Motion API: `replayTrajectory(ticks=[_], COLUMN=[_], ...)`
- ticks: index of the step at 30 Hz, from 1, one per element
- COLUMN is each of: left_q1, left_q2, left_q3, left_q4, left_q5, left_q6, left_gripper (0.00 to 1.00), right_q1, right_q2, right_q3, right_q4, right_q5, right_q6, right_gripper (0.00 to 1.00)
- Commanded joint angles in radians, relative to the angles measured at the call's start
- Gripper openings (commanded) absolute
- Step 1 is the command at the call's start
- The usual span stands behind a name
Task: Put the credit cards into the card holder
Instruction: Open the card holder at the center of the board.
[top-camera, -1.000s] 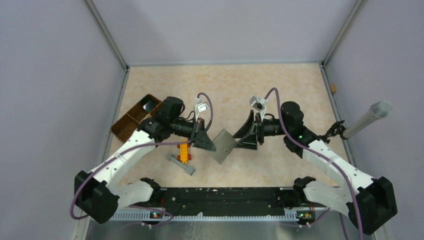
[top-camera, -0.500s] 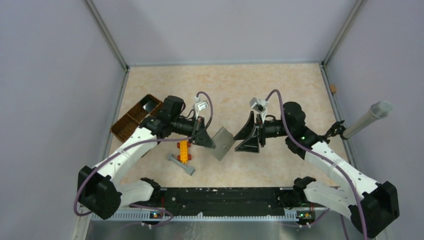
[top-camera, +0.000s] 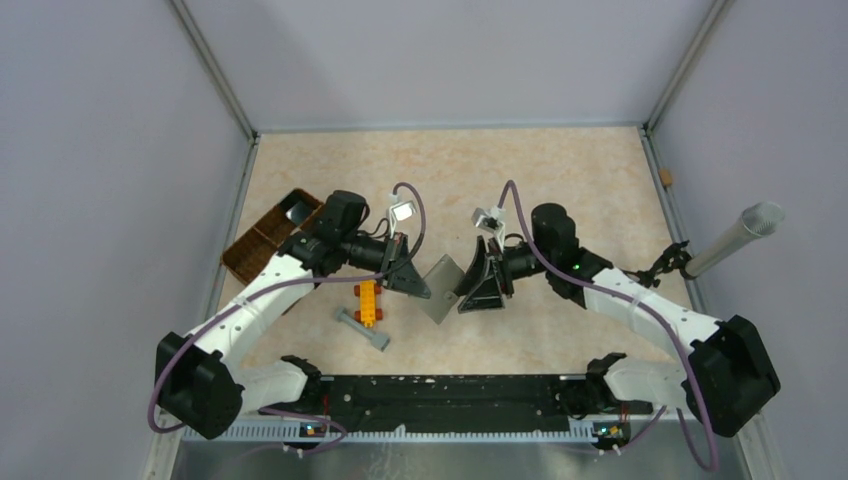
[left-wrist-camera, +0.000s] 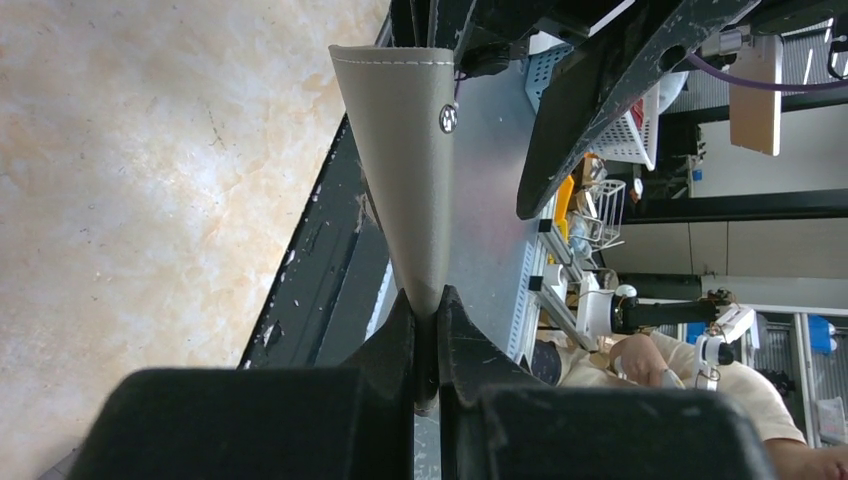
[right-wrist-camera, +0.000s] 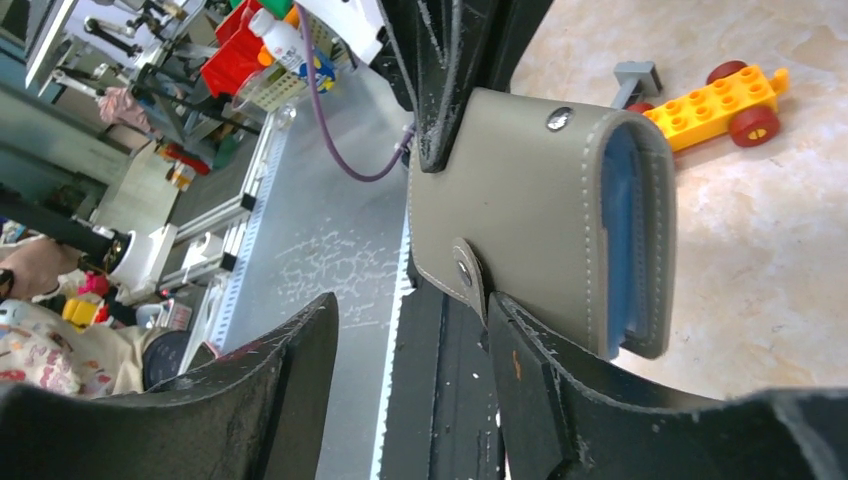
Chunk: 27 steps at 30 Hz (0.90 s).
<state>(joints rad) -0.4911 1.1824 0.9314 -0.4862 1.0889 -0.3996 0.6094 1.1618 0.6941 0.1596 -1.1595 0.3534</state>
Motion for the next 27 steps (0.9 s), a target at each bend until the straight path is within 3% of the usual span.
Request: replayTrajectory(ticks=[1, 4, 15, 27], left_q1=[-0.002, -0.001, 0.018, 0.091], left_q2=[-0.034, -0.03, -0.028, 0.01], left_q3=[0.025, 0.027, 0.009, -0.068], left_q4=[0.083, 0.084, 0.129, 0.194], left_q5=[0.069, 0.062, -0.019, -0.093], left_q6=[-0.015, -0.021, -0.116, -0.217], left_gripper=[0.0, 0.0, 0.0, 0.0], right_q1=[0.05, 0.07, 0.111, 0.142], right_q2=[0.012, 0.01, 0.008, -0.085], right_q3=[0.046, 0.037, 0.048, 0.059], right_q4=[0.048, 0.083, 0.085, 0.027], right_q5=[-0.058, -0.071, -0.068, -0.078], right_q6=[-0.044, -0.02, -0.016, -0.025], right_gripper=[0.54, 0.49, 0.02, 0.0])
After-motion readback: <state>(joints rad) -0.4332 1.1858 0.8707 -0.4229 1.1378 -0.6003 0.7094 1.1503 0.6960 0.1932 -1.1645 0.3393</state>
